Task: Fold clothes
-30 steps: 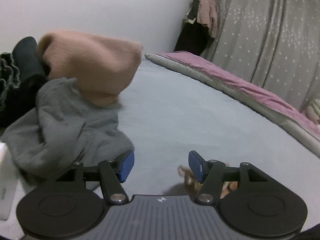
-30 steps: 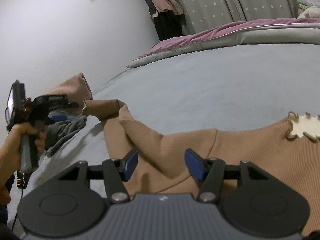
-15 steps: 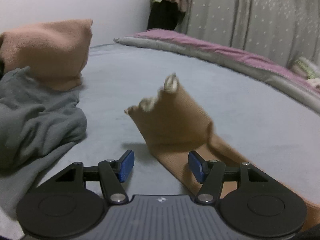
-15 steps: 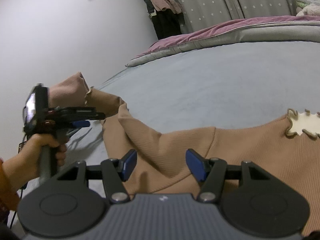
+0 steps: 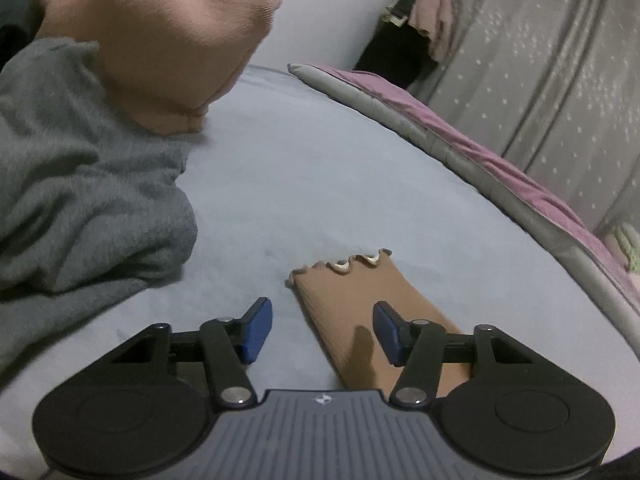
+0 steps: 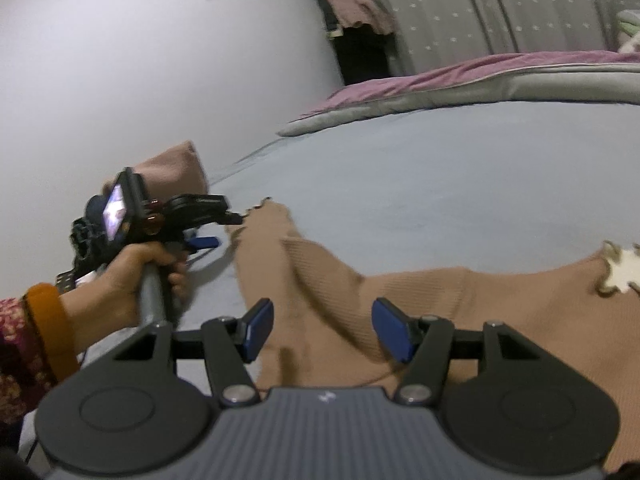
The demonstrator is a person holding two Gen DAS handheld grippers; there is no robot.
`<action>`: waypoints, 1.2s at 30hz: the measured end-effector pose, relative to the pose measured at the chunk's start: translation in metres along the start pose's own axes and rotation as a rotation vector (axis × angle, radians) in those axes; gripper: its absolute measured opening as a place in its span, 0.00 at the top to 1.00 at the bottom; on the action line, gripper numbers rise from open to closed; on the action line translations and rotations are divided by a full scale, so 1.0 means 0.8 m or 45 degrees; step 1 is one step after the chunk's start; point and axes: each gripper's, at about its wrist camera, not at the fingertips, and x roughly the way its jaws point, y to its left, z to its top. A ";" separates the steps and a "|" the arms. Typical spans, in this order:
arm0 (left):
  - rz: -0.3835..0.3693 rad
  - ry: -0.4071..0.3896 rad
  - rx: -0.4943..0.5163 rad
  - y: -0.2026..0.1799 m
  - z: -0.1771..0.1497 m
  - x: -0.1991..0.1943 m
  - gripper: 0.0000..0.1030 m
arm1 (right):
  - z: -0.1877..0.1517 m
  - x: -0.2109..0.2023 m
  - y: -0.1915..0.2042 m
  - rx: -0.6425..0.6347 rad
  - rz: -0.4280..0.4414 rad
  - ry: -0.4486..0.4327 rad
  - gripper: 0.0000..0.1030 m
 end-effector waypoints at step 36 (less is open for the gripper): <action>0.486 -0.329 -0.106 0.033 -0.052 -0.142 0.90 | 0.001 0.005 -0.023 0.055 -0.090 0.023 0.44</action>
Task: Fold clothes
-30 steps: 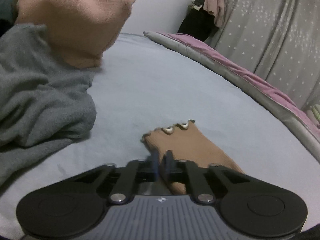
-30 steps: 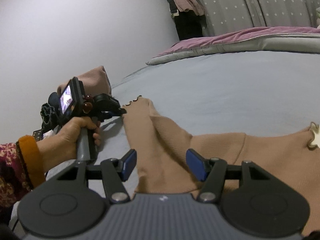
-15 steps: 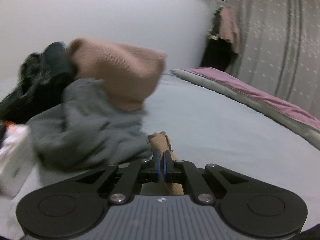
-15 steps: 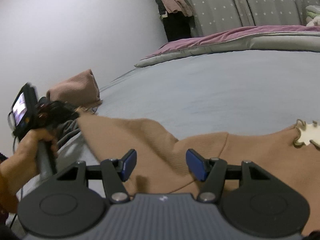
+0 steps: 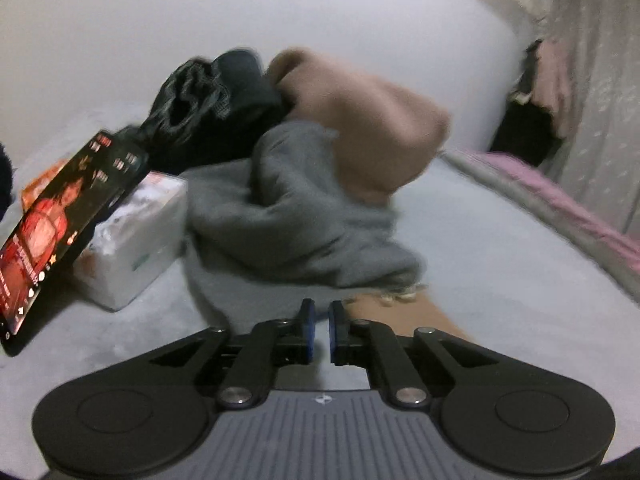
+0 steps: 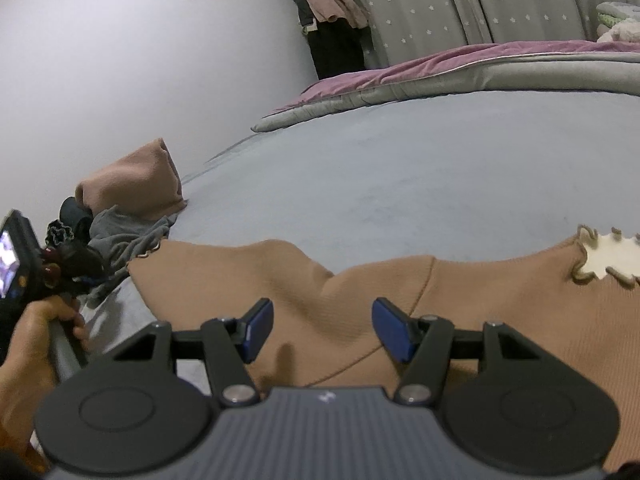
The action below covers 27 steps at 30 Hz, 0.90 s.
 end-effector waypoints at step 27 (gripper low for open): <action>-0.761 0.408 0.160 -0.055 -0.066 0.011 0.78 | 0.017 0.055 0.080 -0.368 -0.319 0.226 0.80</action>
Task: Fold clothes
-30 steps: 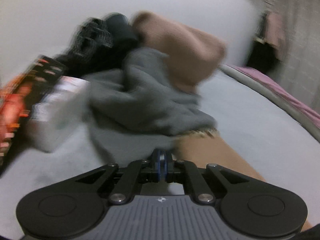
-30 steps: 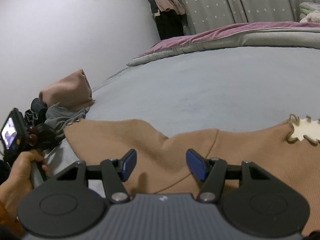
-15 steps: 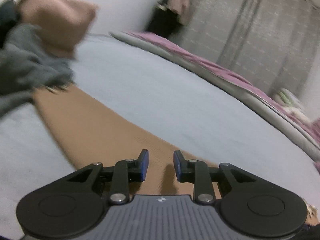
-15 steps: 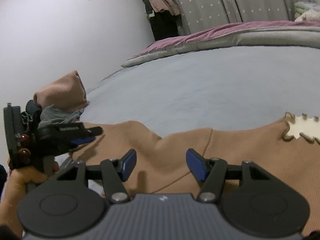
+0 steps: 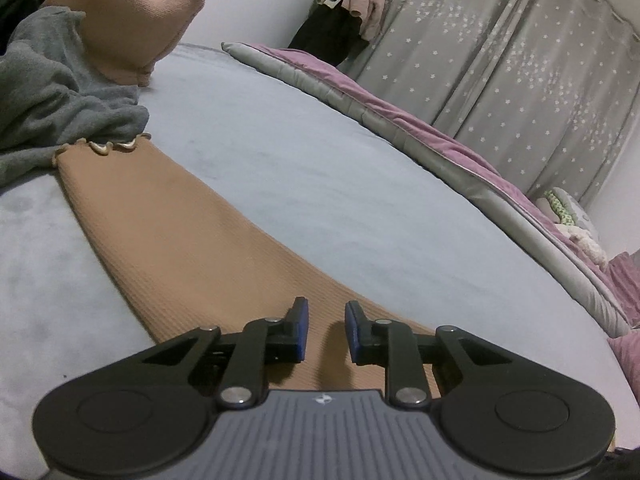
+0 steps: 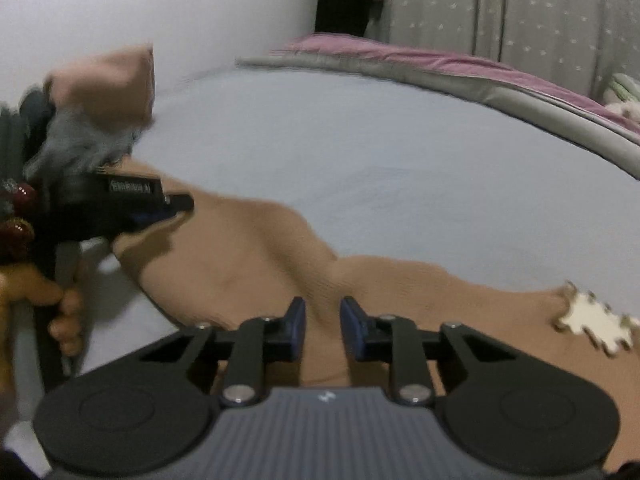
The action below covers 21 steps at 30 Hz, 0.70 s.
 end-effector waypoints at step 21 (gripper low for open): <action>-0.024 -0.017 -0.001 -0.001 0.001 -0.002 0.78 | 0.015 0.020 -0.092 0.070 -0.049 -0.117 0.52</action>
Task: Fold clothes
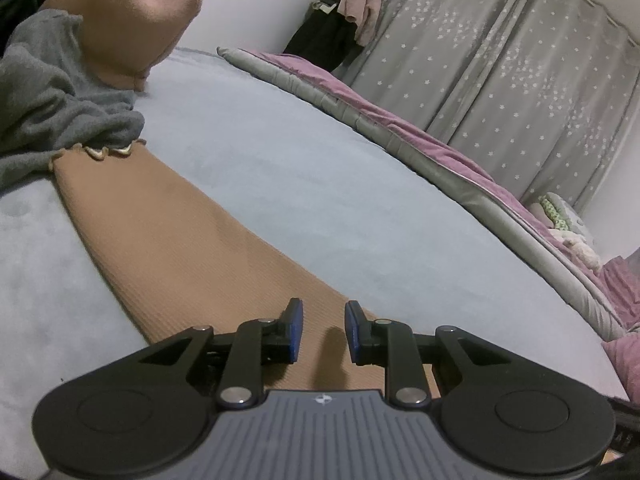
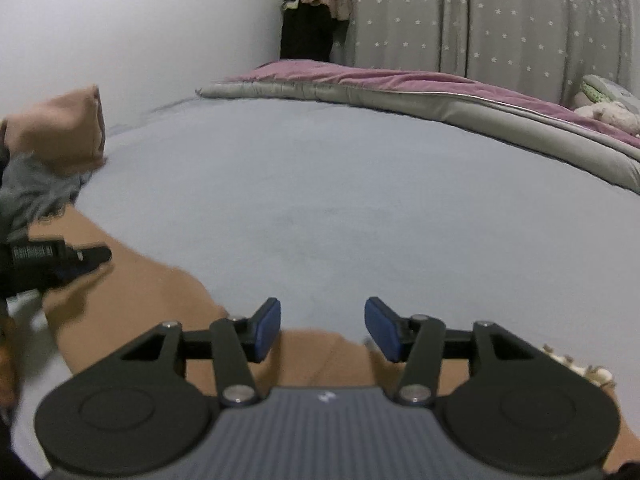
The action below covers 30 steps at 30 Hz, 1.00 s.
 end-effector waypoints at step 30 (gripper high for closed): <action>0.037 0.006 0.006 -0.002 -0.007 0.006 0.78 | -0.037 -0.066 -0.027 0.098 -0.206 -0.092 0.48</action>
